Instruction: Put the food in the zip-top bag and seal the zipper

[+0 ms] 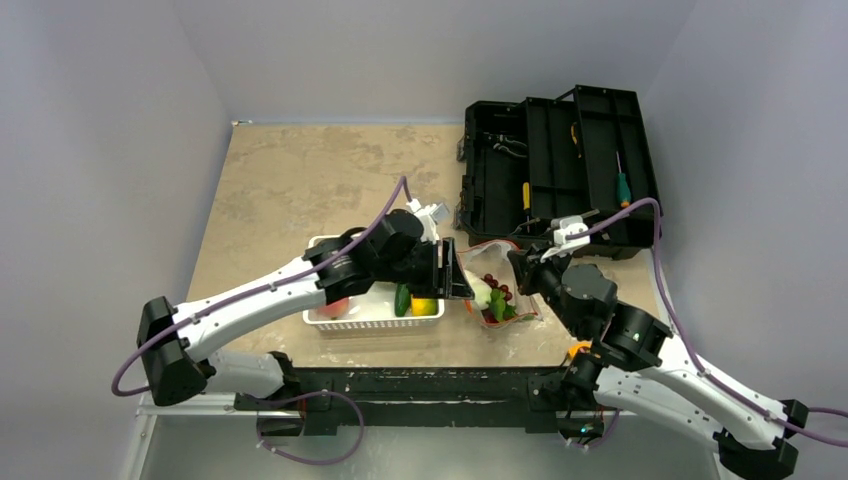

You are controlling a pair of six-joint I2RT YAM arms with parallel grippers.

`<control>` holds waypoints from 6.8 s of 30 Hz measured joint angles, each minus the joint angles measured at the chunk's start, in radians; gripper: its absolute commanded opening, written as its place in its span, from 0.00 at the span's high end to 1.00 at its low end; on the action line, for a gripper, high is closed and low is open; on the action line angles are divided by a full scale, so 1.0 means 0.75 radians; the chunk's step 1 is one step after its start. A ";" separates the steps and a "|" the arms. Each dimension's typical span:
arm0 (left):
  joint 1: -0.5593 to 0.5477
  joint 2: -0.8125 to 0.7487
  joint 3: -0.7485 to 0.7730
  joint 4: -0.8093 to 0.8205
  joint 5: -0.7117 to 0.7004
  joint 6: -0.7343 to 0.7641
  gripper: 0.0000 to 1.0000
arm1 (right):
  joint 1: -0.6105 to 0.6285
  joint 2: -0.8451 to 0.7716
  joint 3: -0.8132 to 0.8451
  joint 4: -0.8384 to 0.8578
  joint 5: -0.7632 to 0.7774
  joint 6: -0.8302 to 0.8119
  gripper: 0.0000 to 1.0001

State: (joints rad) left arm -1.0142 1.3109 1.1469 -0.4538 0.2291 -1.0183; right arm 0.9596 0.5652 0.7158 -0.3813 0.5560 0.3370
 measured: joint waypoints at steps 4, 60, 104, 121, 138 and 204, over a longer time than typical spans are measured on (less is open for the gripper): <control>0.020 -0.107 0.001 -0.100 -0.049 0.062 0.35 | 0.000 0.016 0.000 0.002 -0.001 0.000 1.00; 0.061 0.387 0.018 -0.302 -0.529 0.150 0.26 | 0.001 0.023 -0.006 0.020 -0.034 0.002 1.00; 0.069 0.225 -0.082 -0.322 -0.534 0.151 0.75 | 0.001 0.023 -0.020 0.028 -0.034 0.003 1.00; 0.069 -0.448 -0.087 -0.170 -0.349 0.167 0.78 | 0.001 0.024 -0.023 0.031 -0.034 0.003 1.00; -0.048 -0.106 0.040 0.174 -0.132 0.166 0.70 | 0.001 0.026 -0.025 0.041 -0.035 0.003 1.00; 0.224 -0.168 -0.212 -0.770 -1.023 0.197 0.07 | 0.001 0.077 -0.027 0.067 -0.045 0.002 1.00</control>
State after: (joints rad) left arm -0.8459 1.1847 0.9882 -1.0313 -0.5385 -0.8707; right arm 0.9600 0.6231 0.6952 -0.3313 0.5220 0.3382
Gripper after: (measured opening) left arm 0.920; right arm 0.004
